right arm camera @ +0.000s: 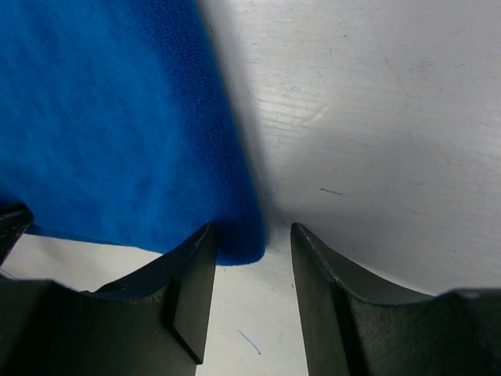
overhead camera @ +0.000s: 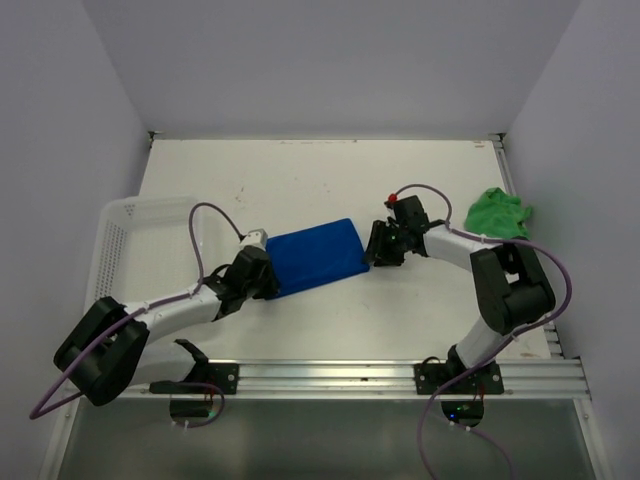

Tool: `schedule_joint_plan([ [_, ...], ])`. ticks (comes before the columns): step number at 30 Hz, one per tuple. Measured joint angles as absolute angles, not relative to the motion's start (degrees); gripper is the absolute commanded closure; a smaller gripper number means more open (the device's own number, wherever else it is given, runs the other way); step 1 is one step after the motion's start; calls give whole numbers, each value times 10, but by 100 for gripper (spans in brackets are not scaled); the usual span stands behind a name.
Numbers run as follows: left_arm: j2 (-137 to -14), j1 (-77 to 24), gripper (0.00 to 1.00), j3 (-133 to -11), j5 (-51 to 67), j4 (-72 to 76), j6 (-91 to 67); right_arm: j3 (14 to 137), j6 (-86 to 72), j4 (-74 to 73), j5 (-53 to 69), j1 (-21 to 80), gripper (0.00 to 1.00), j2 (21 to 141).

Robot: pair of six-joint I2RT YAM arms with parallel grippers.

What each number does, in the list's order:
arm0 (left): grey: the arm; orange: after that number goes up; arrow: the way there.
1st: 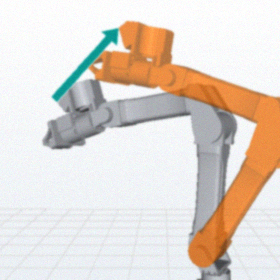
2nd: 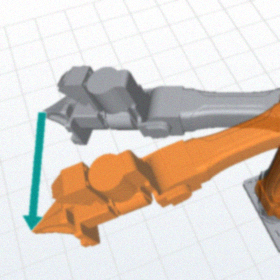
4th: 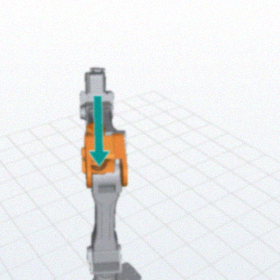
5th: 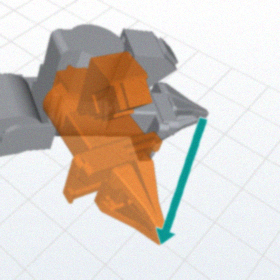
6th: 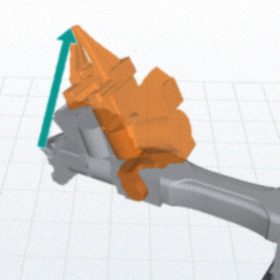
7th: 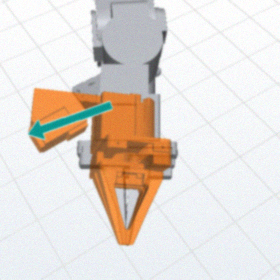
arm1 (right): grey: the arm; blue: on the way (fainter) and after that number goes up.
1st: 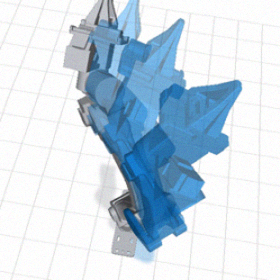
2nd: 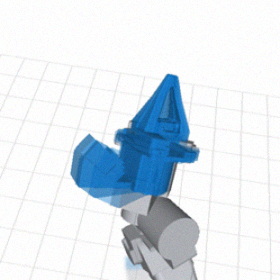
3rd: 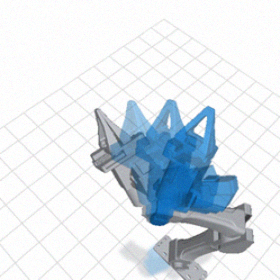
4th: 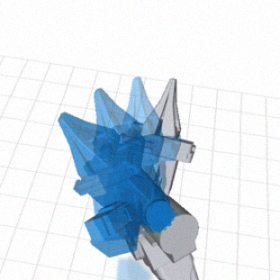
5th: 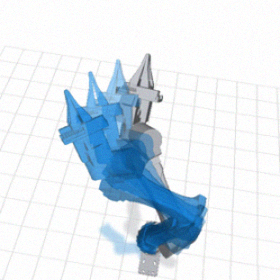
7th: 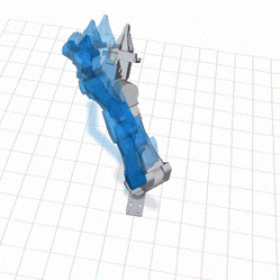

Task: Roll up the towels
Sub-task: Fold the towel

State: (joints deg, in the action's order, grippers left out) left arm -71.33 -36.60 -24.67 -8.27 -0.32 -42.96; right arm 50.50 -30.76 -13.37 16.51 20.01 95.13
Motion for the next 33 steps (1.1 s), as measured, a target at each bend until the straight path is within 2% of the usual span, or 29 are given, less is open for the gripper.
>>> schedule_joint_plan([
  [3, -712, -368, 82, -246, -84, -4, -429, 507, -307, -123, 169, 206, 53, 961],
  [6, -711, -368, 82, -245, -86, -5, -429, 509, -306, -110, 175, 207, 60, 969],
  [8, -710, -368, 82, -245, -86, -6, -429, 508, -305, -103, 177, 208, 71, 971],
  [13, -704, -368, 82, -241, -89, -8, -429, 485, -306, -78, 186, 210, 81, 968],
  [19, -685, -368, 83, -227, -92, -9, -438, 453, -304, -71, 192, 211, 100, 943],
  [27, -679, -369, 81, -230, -92, -25, -440, 404, -317, -87, 184, 220, 100, 886],
  [28, -678, -369, 74, -236, -92, -35, -439, 398, -319, -88, 181, 222, 100, 879],
  [33, -676, -369, 58, -309, -95, -97, -432, 373, -331, -83, 161, 223, 100, 856],
])
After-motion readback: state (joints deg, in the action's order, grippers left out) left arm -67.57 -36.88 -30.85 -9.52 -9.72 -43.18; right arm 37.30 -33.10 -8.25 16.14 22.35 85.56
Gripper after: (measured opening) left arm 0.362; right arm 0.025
